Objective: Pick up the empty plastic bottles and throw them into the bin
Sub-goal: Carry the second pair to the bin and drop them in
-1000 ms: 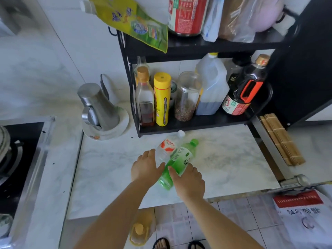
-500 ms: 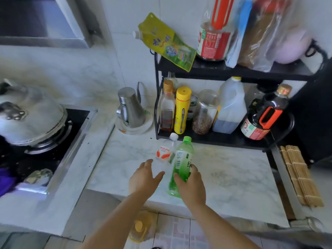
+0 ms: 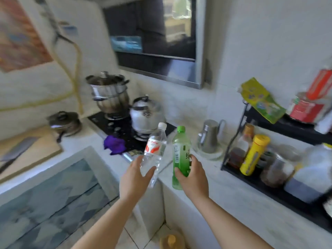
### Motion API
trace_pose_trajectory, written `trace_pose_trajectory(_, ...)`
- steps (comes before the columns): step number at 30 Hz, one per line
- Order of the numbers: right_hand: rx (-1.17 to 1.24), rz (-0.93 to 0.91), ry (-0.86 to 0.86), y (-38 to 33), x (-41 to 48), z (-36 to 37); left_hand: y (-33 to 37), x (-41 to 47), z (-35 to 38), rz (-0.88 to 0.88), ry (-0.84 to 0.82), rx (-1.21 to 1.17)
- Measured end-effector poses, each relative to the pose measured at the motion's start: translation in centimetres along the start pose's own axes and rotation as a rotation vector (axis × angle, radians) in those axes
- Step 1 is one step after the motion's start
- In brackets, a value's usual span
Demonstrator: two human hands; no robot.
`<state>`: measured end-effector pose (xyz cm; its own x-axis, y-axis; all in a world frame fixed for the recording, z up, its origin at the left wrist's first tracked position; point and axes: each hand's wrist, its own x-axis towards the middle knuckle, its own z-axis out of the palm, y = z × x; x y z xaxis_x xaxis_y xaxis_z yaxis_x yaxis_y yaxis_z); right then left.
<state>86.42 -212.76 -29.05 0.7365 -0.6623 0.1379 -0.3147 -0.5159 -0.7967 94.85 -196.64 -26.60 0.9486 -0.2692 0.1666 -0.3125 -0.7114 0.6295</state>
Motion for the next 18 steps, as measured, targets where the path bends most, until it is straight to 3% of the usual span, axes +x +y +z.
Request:
trace_pose_trajectory(8, 0.109, -0.364, -0.249, -15.3, -4.5, 9.8, -10.2, -4.8, -16.1, -0.279, 0.465, -0.051)
trace_pose_trajectory(18, 0.213, -0.627, -0.645, -30.8, -23.4, 24.6, -26.2, -20.6, -34.3, -0.564, 0.843, 0.019)
